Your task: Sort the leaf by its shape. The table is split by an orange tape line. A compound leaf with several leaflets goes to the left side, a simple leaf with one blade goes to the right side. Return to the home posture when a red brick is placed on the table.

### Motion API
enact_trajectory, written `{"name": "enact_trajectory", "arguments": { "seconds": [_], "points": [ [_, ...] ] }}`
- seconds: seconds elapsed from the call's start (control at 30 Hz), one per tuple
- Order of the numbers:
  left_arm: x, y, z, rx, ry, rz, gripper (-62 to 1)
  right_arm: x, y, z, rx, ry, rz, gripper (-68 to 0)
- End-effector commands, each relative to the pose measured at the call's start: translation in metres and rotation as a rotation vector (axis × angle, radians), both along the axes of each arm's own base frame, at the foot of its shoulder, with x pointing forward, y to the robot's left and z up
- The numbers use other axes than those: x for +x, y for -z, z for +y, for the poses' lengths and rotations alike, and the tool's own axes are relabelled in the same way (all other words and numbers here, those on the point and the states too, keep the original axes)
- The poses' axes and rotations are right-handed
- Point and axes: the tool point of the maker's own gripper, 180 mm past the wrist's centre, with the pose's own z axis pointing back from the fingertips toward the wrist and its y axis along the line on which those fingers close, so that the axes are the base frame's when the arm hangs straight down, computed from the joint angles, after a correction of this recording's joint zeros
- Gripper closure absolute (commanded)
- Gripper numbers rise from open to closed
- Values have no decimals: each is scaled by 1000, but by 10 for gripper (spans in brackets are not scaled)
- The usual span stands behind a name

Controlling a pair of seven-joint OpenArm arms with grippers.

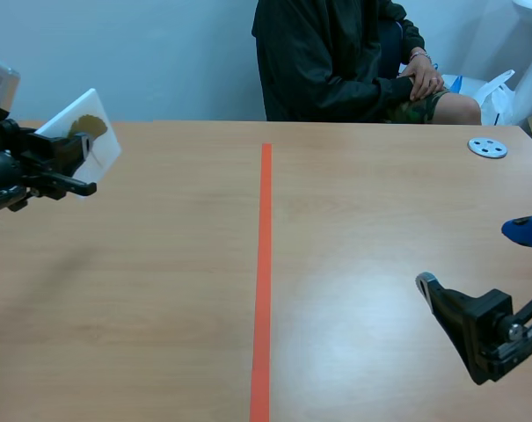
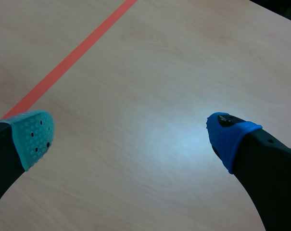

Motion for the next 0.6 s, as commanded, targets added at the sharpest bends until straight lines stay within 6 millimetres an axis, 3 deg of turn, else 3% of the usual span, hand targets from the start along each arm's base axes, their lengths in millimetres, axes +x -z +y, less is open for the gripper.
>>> {"name": "enact_trajectory", "arguments": {
  "seconds": [0.0,0.13,0.57],
  "points": [
    [3,-2,15,9,-34,-15,-28,3,-9,4,12,-9,-31,-679],
    [2,15,45,18,-105,-2,-32,3,-9,4,12,-9,-31,-679],
    [2,60,115,-99,-336,47,-32,5,-10,4,10,-11,-34,-679]
  ]
}}
